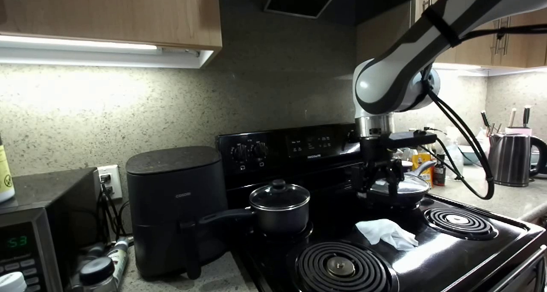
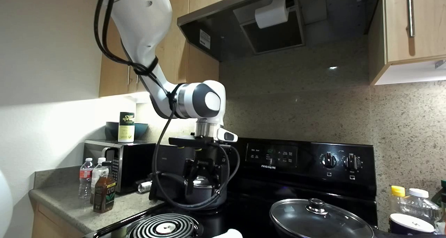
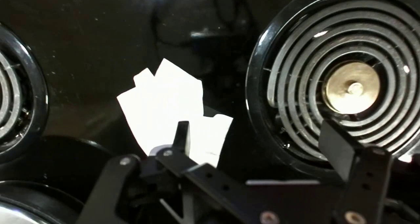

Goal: Pick up the cleaning wipe and clean the stove

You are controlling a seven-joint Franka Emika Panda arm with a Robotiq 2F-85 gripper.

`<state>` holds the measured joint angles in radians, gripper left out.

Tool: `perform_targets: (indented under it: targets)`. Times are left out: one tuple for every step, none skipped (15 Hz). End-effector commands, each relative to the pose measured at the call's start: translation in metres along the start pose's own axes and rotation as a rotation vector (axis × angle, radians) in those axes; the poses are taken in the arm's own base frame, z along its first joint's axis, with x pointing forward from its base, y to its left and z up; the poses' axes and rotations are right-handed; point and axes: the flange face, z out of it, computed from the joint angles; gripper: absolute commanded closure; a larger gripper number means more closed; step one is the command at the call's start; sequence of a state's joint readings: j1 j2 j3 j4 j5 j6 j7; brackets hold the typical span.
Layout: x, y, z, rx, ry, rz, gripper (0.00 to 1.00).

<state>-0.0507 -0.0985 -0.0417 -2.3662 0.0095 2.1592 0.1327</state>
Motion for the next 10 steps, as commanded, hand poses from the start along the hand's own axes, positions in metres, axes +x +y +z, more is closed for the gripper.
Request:
perform_targets:
  targets:
    - [0.02, 0.018, 0.025, 0.023, -0.038, 0.095, 0.0]
    - [0.02, 0.013, 0.023, 0.087, -0.062, 0.079, 0.0]
    - [0.02, 0.007, 0.021, 0.121, -0.065, 0.08, 0.0]
    - [0.016, 0.015, 0.025, 0.064, -0.054, 0.087, 0.0]
    - [0.018, 0.012, 0.026, 0.085, -0.057, 0.092, 0.0]
    - [0.02, 0.009, 0.025, 0.092, -0.057, 0.093, 0.0]
    - [0.021, 0.008, 0.024, 0.094, -0.055, 0.092, 0.0]
    - [0.021, 0.008, 0.023, 0.095, -0.054, 0.092, 0.0]
    - [0.021, 0.008, 0.023, 0.095, -0.054, 0.092, 0.0]
    - [0.027, 0.013, 0.029, 0.098, -0.059, 0.118, 0.0]
